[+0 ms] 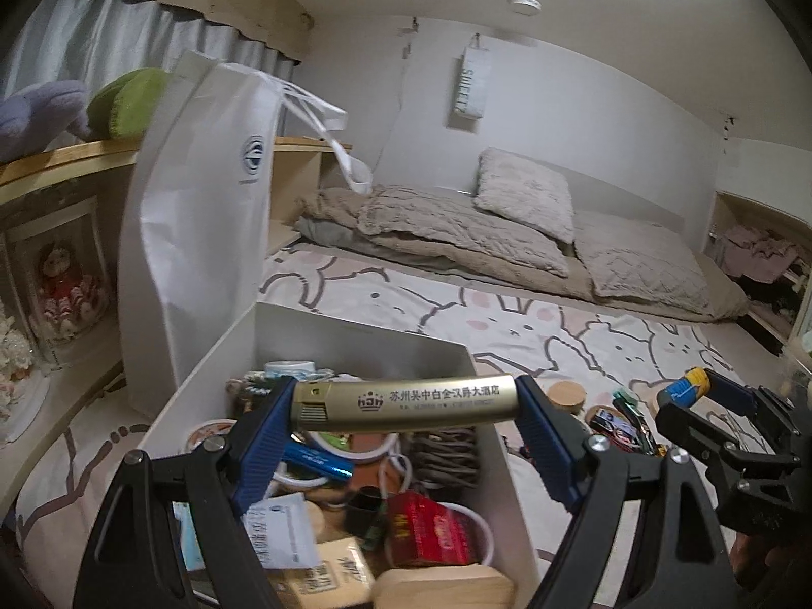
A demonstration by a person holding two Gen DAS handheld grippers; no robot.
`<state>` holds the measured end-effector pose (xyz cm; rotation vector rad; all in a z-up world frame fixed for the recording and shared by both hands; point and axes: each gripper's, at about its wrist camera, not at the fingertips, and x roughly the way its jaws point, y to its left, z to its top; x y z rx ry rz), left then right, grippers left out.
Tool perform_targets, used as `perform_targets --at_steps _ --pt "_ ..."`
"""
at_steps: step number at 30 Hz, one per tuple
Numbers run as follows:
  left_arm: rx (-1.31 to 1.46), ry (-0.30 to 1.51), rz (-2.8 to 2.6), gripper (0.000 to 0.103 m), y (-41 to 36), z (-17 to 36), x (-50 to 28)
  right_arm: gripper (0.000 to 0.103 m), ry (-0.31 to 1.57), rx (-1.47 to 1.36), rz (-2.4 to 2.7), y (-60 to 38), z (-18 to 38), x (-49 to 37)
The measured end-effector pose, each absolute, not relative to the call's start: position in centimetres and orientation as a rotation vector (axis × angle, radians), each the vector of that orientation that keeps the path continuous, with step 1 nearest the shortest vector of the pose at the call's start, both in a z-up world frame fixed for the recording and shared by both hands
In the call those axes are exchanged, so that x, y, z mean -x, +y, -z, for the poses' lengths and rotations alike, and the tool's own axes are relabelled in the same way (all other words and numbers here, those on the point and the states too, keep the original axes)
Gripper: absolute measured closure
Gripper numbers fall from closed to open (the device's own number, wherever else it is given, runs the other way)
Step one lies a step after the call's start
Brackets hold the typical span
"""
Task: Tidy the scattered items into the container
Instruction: 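Lower yellow-blue lighter into box and open right tool while left tool holds gold lighter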
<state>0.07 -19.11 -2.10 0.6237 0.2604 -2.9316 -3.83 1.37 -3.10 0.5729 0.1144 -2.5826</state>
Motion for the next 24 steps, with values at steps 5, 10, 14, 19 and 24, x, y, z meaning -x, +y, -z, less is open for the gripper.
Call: perform_targets --at_steps 5,10,14,19,24 --pt "-0.618 0.277 2.871 0.019 -21.3 2.4 0.0 0.022 0.115 -0.589 2.496 -0.9 3.0 4.1" --pt "-0.628 0.329 2.822 0.019 -23.3 3.1 0.0 0.022 0.144 -0.632 2.387 -3.5 3.5 4.3" --pt "-0.638 0.361 2.804 0.019 -24.3 3.5 0.2 0.022 0.307 -0.653 2.302 -5.9 4.3 4.5" --pt "-0.649 0.373 2.797 0.019 -24.8 3.9 0.4 0.022 0.615 -0.661 2.19 -8.9 5.6 4.5" --pt "-0.665 0.378 2.79 0.019 -25.1 4.3 0.7 0.022 0.828 -0.719 2.031 -10.6 7.2 5.1"
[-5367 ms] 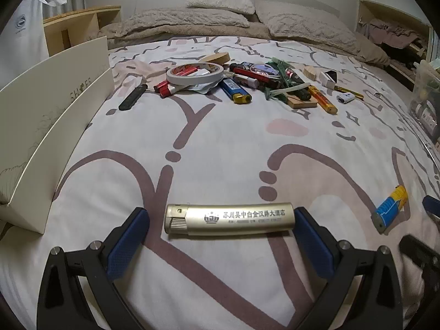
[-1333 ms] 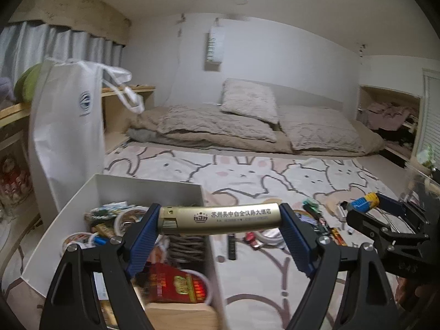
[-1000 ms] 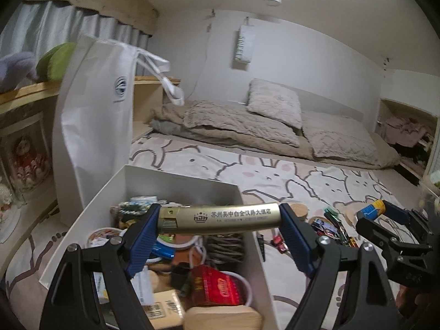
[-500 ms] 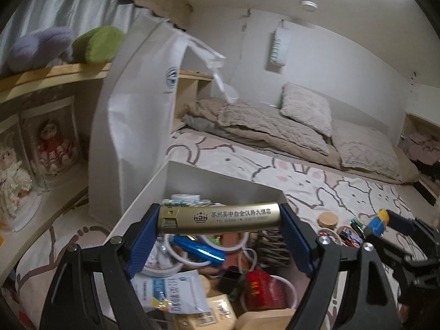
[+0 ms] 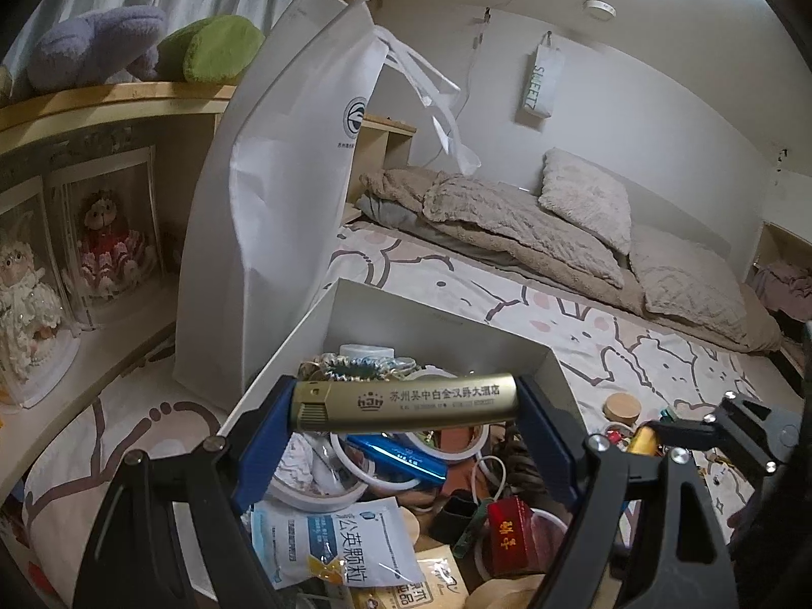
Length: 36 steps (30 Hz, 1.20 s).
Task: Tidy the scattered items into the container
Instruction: 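Lower yellow-blue lighter into box and open right tool while left tool holds gold lighter, then lower the gold lighter into the box and open the left tool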
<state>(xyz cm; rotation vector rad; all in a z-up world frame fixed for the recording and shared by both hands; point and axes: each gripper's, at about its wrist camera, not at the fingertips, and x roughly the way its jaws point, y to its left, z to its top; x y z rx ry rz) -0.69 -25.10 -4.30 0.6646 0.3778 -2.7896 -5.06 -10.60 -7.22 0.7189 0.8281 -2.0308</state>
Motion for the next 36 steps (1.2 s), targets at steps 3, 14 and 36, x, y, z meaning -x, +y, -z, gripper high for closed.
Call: perform_targets --at_steps 3,14,36 --pt "-0.677 0.381 2.787 0.019 -25.2 4.6 1.0 0.022 0.927 -0.752 1.948 -11.1 8.1 5.7" --pt "-0.699 0.405 2.78 0.019 -26.1 5.2 1.2 0.017 1.224 -0.824 1.72 -12.1 10.4 6.3" --pt "-0.793 0.75 2.686 0.019 -24.0 7.2 1.5 0.0 0.846 -0.825 2.112 -9.1 6.2 5.5"
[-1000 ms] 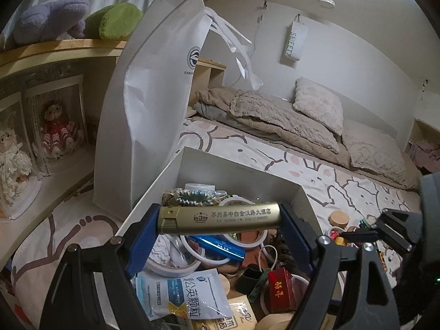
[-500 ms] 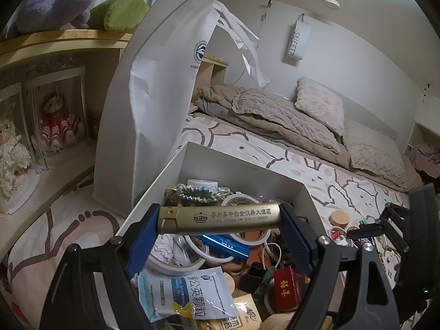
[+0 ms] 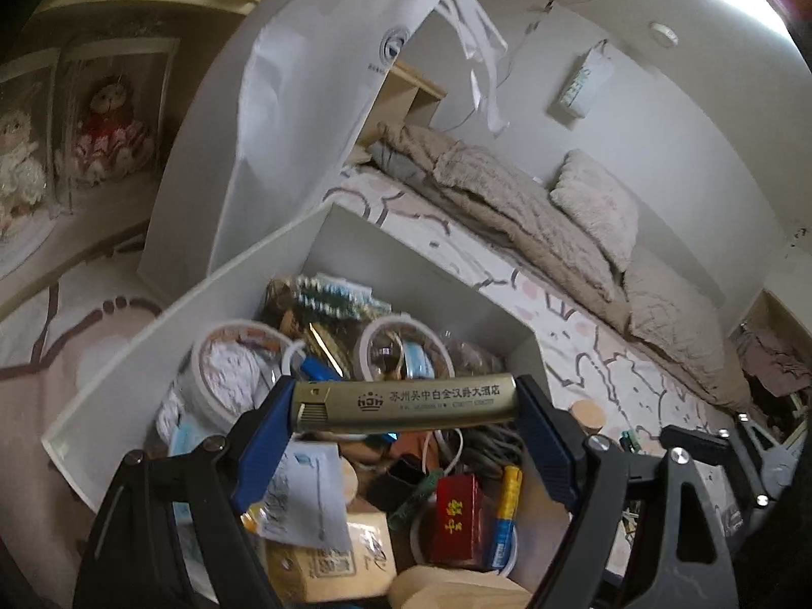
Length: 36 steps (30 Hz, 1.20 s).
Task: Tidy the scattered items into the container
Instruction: 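Lower the gold lighter into the box and open the left tool, then withdraw both open tools from the box back over the bed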
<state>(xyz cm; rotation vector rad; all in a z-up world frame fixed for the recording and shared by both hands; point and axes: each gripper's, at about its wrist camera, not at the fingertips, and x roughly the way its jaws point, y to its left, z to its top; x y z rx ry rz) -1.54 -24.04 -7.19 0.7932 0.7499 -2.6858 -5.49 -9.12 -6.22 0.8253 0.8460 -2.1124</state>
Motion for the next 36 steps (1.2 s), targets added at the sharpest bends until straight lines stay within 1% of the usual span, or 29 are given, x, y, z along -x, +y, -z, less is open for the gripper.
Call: perform_targets --at_steps 4,8,10,12,13,16,18,32,36 --pt "-0.841 0.809 2.626 0.019 -23.1 8.0 1.8 0.0 0.818 -0.838 2.136 -8.6 6.1 5.3" --pt "-0.812 0.774 2.607 0.019 -22.0 7.6 1.5 0.0 0.788 -0.844 2.145 -8.1 6.2 5.2" --pt "-0.784 0.729 2.586 0.019 -21.7 7.5 1.4 0.0 0.772 -0.845 2.147 -8.0 6.2 5.1" --pt "-0.75 0.707 2.572 0.005 -21.7 7.5 1.3 0.0 0.762 -0.846 2.149 -8.0 6.3 5.1" --pt "-0.737 0.698 2.574 0.0 -21.8 7.5 1.3 0.0 0.758 -0.846 2.149 -8.0 6.3 5.1" --pt "-0.726 0.624 2.554 0.0 -22.0 7.3 1.4 0.0 0.751 -0.846 2.147 -7.9 6.3 5.0" --pt "-0.728 0.605 2.549 0.0 -22.3 7.3 1.5 0.0 0.749 -0.847 2.147 -7.9 6.4 5.0" --pt "-0.73 0.574 2.535 0.0 -23.6 7.0 1.5 0.0 0.727 -0.853 2.158 -7.8 6.7 5.3" --pt "-0.731 0.536 2.545 0.0 -23.2 6.9 1.5 0.0 0.697 -0.849 2.168 -7.6 6.6 5.4"
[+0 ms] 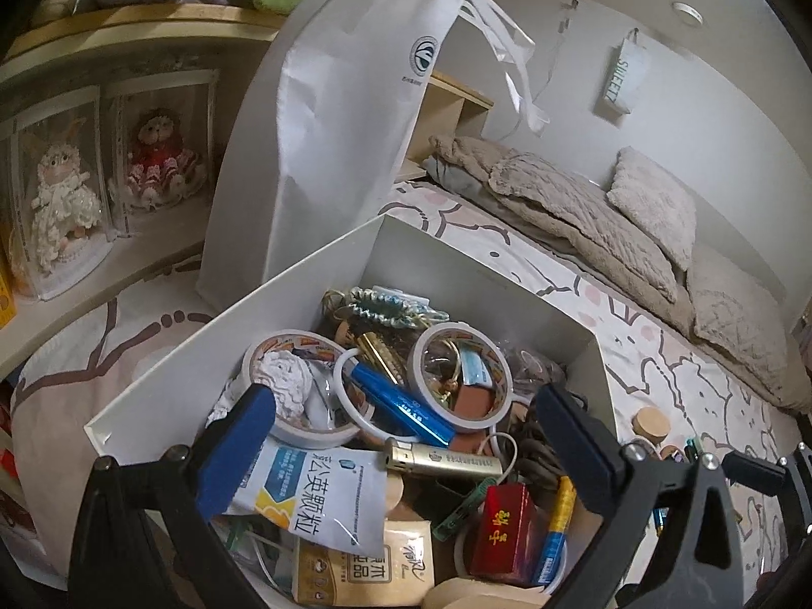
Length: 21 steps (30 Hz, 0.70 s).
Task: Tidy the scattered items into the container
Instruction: 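Withdraw both open tools from the box back over the bed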
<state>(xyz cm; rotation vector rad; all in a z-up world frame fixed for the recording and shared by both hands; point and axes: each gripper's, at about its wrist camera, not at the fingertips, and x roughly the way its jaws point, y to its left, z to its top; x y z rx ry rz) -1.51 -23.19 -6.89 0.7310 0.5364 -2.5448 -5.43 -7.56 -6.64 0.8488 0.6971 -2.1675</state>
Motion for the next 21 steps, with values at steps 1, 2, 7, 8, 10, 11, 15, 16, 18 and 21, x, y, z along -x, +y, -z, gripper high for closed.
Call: perform_targets --at_steps 1,2,7,8,10,11,15,16,18,21 --pt "-0.731 0.523 2.548 0.0 -23.0 6.8 1.5 0.0 0.69 -0.849 2.171 -7.5 6.6 5.5" --pt "-0.73 0.513 2.551 0.0 -22.9 6.8 1.5 0.0 0.681 -0.848 2.175 -7.4 6.6 5.5" --pt "-0.738 0.485 2.558 0.0 -22.7 6.6 1.6 0.0 0.628 -0.838 2.201 -7.1 6.2 5.7" --pt "-0.739 0.475 2.559 0.0 -22.7 6.6 1.5 0.0 0.614 -0.835 2.208 -7.0 6.1 5.7" --pt "-0.74 0.458 2.558 0.0 -22.7 6.5 1.5 0.0 0.577 -0.827 2.222 -6.7 5.8 5.9" --pt "-0.74 0.451 2.558 0.0 -22.7 6.5 1.5 0.0 0.56 -0.825 2.229 -6.6 5.7 6.0" --pt "-0.743 0.426 2.559 0.0 -22.6 6.3 1.4 0.0 0.523 -0.825 2.243 -6.4 5.5 6.4" --pt "-0.743 0.415 2.564 0.0 -22.5 6.3 1.4 0.0 0.518 -0.825 2.249 -6.3 5.5 6.5" --pt "-0.743 0.388 2.575 0.0 -22.1 6.1 1.4 0.0 0.499 -0.821 2.262 -6.1 5.6 6.7" --pt "-0.748 0.358 2.595 0.0 -21.6 6.0 1.4 0.0 0.454 -0.82 2.287 -5.6 5.7 7.1"
